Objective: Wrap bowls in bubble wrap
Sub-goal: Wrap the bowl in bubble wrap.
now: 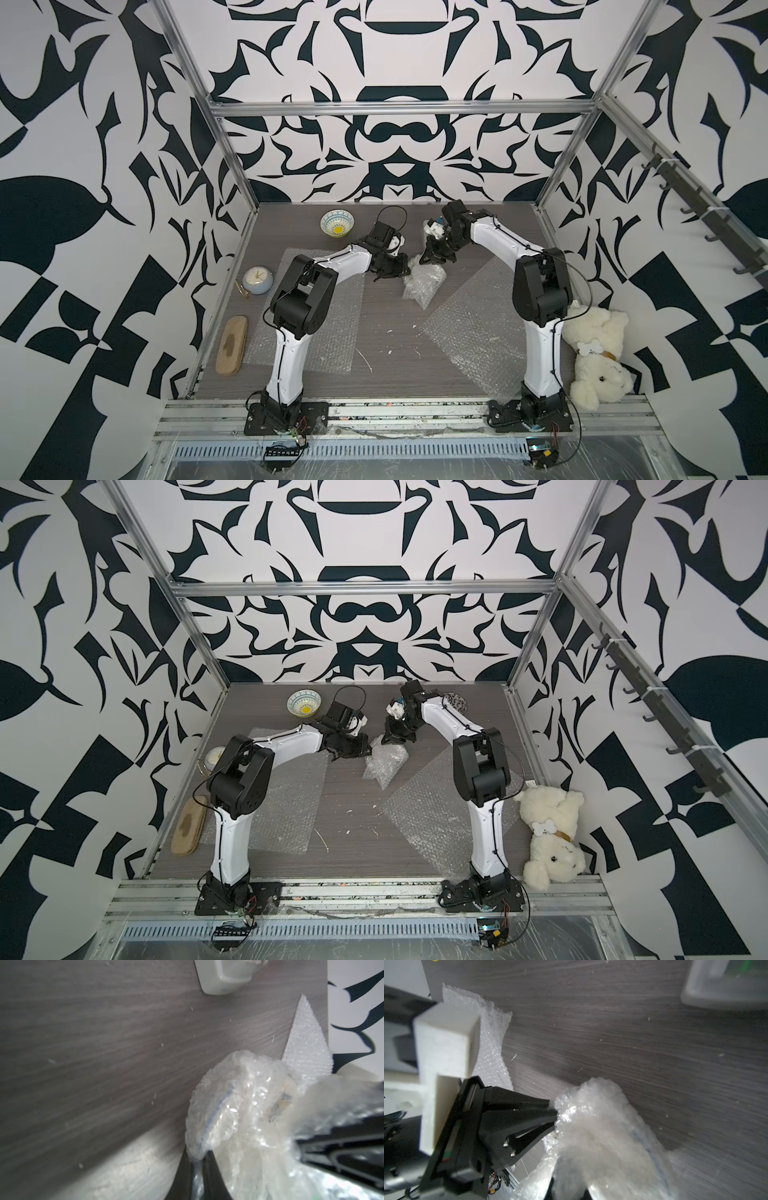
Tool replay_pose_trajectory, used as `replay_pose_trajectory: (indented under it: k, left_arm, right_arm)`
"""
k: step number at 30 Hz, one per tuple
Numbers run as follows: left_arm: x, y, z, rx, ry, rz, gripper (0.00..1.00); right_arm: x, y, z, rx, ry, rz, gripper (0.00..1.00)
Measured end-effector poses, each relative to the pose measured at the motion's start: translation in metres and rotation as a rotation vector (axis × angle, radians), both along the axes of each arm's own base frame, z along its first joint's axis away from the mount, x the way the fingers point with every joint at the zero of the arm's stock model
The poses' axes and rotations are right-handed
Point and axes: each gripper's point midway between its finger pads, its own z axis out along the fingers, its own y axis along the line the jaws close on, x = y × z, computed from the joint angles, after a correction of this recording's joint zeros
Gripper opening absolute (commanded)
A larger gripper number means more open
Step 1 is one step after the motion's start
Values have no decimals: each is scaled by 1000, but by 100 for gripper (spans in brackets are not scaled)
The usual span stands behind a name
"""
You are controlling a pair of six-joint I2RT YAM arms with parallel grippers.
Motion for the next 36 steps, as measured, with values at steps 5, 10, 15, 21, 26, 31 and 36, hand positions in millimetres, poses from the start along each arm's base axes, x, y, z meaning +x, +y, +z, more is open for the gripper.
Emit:
replay_pose_trajectory:
  k: [5, 10, 15, 21, 26, 31, 36]
  left_arm:
    - [-13, -2, 2, 50, -36, 17, 8]
    - [-17, 2, 2, 49, -44, 52, 10]
    - [-27, 6, 5, 44, -42, 59, 26]
    - [-40, 9, 18, 25, -55, 78, 52]
    - [-41, 16, 39, -13, -97, 124, 56]
    - [-42, 21, 44, -37, -112, 169, 57]
    - [-40, 22, 44, -45, -109, 192, 63]
  right_arm:
    - [-10, 3, -20, -41, 58, 14, 0]
    - [-12, 3, -28, -54, 76, 16, 1]
    - [-11, 11, -31, -47, 61, 31, 2]
    - [-5, 17, -39, -29, 49, 34, 2]
    - [-2, 18, -40, -23, 36, 34, 2]
    - [-1, 18, -39, -22, 33, 34, 2]
    - [-2, 16, -32, -32, 22, 30, 2]
